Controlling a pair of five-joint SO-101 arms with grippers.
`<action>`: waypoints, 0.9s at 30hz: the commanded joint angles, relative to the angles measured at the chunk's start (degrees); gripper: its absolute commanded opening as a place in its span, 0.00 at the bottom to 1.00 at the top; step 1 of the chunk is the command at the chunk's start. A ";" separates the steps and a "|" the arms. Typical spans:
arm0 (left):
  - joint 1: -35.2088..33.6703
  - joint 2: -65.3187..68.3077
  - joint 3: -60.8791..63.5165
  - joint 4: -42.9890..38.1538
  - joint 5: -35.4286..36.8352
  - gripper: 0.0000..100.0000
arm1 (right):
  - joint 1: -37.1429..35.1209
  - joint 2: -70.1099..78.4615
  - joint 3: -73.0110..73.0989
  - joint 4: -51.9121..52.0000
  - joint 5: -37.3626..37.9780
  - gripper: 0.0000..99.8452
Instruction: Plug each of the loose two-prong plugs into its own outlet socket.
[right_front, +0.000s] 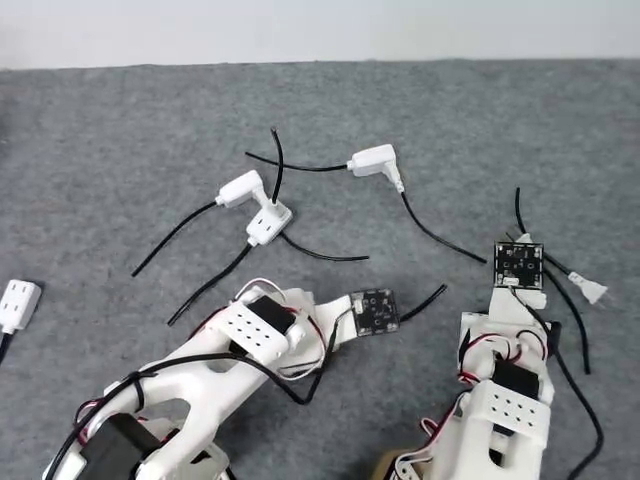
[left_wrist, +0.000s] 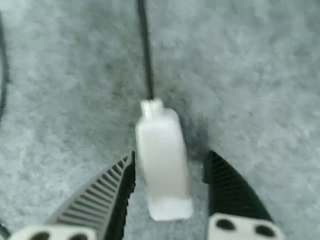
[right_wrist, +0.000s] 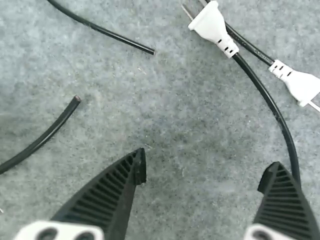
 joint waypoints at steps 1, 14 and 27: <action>-0.18 -0.53 -1.45 -3.16 2.02 0.08 | -0.57 -0.84 -2.64 -1.19 0.09 0.36; 6.95 -0.97 -3.82 12.48 -1.32 0.01 | -2.07 -0.84 -2.55 -1.19 0.09 0.36; 13.01 -0.44 -7.25 16.09 -3.69 0.01 | -2.07 -0.84 -2.55 -1.19 0.09 0.36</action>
